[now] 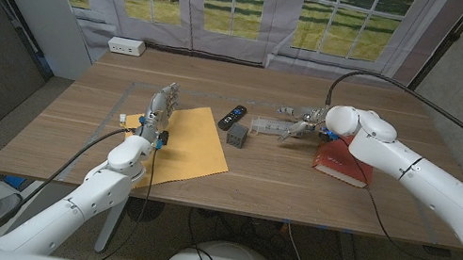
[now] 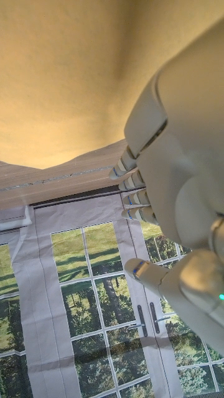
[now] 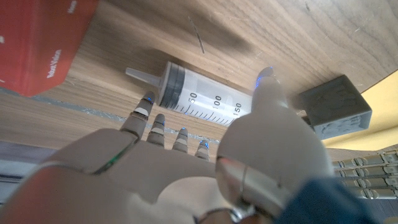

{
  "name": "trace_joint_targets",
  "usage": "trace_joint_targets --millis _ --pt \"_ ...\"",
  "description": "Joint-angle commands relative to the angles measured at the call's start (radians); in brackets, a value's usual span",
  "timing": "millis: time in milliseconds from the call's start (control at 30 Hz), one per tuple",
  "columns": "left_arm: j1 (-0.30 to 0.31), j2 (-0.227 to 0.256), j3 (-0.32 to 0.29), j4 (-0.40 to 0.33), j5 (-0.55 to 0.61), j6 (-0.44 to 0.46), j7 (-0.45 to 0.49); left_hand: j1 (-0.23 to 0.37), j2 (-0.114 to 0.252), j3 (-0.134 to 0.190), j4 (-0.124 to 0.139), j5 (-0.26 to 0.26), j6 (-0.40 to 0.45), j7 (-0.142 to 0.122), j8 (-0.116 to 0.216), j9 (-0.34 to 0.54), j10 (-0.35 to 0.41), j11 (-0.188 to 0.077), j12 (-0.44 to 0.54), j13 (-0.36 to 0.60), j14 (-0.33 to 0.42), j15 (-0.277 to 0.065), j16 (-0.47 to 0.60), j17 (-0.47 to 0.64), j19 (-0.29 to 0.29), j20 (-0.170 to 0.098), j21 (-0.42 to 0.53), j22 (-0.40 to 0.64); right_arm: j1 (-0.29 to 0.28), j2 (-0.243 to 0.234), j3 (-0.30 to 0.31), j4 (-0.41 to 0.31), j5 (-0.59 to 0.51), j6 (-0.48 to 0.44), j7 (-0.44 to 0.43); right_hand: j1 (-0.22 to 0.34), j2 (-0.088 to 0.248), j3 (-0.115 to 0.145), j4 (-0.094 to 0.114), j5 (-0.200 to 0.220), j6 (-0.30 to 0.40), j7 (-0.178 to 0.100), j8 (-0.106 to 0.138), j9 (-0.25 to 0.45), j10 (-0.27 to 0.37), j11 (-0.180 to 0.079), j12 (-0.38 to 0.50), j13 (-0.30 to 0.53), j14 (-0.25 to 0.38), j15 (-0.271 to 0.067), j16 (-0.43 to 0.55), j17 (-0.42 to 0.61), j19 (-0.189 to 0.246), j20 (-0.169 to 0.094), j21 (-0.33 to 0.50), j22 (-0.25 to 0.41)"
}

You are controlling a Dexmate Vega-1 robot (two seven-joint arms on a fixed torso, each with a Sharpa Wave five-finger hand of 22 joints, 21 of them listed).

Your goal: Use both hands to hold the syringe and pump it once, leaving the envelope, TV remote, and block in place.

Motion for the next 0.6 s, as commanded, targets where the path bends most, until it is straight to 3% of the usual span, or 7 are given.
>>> trace_joint_targets --millis 33,267,367,600 --pt "-0.005 0.0 0.0 0.01 0.001 -0.007 -0.009 -0.009 0.083 0.004 0.007 0.006 0.008 0.001 0.004 0.002 0.0 -0.001 0.006 0.003 0.004 -0.017 0.005 0.004 0.006 -0.014 -0.003 0.003 -0.057 -0.024 0.069 -0.031 0.062 0.033 -0.094 -0.008 0.011 0.005 0.007 0.005 -0.008 -0.001 0.008 0.002 -0.003 -0.008 0.008 0.001 -0.006 -0.003 0.002 -0.002 -0.003 -0.009 0.0 0.002" --pt "-0.003 0.012 0.001 0.002 0.01 -0.002 -0.01 -0.008 0.083 0.006 0.007 0.006 0.009 0.0 0.004 0.002 0.0 0.0 0.006 0.003 0.002 -0.017 0.004 0.004 0.006 -0.013 -0.003 0.003 -0.116 -0.038 0.144 -0.036 0.168 0.093 -0.166 -0.034 0.018 0.002 0.017 0.001 0.016 0.003 0.021 0.001 0.018 -0.011 0.019 -0.003 0.007 -0.019 0.013 -0.011 -0.001 -0.021 0.004 0.002" --pt "-0.002 0.013 0.001 0.0 0.013 -0.005 -0.007 -0.008 0.083 0.006 0.007 0.006 0.009 0.001 0.004 0.002 0.0 -0.001 0.006 0.003 0.003 -0.017 0.004 0.004 0.006 -0.013 -0.003 0.003 -0.135 -0.042 0.168 -0.035 0.207 0.116 -0.192 -0.048 0.022 0.001 0.02 -0.001 0.031 0.004 0.026 0.001 0.038 -0.026 0.026 -0.005 0.019 -0.043 0.02 -0.019 0.008 -0.03 0.008 0.002" --pt "-0.004 0.009 0.0 0.005 0.021 -0.029 -0.014 -0.007 0.082 0.008 0.007 0.006 0.01 0.001 0.004 0.002 0.001 0.001 0.006 0.004 0.002 -0.017 0.003 0.003 0.005 -0.014 -0.004 0.003 -0.201 -0.042 0.242 -0.029 0.32 0.182 -0.286 -0.077 0.032 0.002 0.024 -0.007 0.089 0.008 0.04 -0.001 0.1 -0.047 0.04 -0.011 0.052 -0.088 0.031 -0.041 0.041 -0.073 0.016 0.002"
